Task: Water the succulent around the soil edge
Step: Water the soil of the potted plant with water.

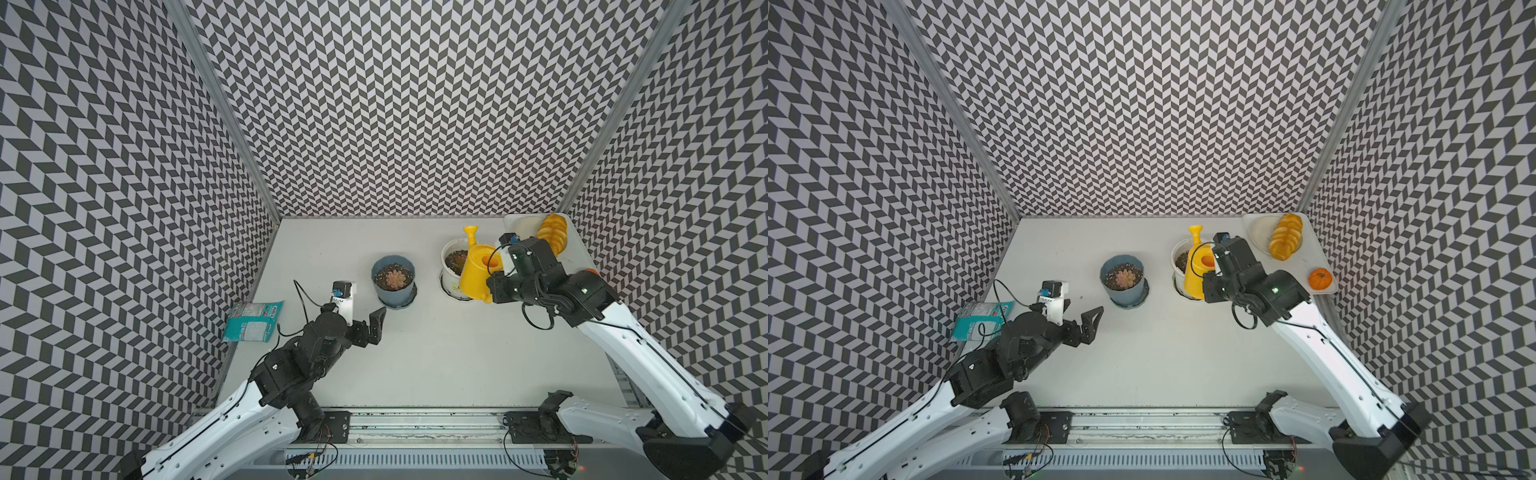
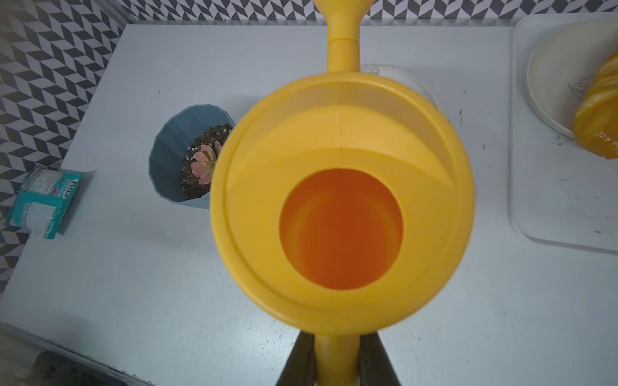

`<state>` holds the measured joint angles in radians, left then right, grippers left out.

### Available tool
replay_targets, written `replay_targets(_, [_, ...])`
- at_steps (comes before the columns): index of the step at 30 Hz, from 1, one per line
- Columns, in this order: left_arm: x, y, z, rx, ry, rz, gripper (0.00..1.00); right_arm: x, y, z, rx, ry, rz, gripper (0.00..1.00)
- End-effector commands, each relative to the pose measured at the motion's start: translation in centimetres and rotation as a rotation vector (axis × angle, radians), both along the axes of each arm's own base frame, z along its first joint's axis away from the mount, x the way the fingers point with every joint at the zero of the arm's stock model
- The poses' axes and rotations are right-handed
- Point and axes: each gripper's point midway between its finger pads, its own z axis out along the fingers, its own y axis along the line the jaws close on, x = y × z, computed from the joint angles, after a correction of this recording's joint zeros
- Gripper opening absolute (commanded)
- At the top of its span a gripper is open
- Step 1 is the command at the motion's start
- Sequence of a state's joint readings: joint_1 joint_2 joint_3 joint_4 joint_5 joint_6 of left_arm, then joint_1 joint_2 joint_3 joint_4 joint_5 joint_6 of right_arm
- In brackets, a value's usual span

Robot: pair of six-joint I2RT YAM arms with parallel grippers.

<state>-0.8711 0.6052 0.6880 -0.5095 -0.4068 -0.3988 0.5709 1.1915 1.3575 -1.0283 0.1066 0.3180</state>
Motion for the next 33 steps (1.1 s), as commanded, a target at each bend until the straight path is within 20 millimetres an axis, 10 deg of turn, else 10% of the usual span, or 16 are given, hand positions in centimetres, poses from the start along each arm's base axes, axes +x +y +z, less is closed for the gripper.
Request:
replay_targets(1, [0.0,0.1,0.9,-0.027,-0.026,0.007,1.0,1.1,0.9,0.5,-0.019,0.003,0.046,0.0])
replay_targets(33, [-0.4,0.2,1.4,-0.048,-0.037,0.0,1.0,2.2,0.0,1.5,-0.09,0.167,-0.001,0.0])
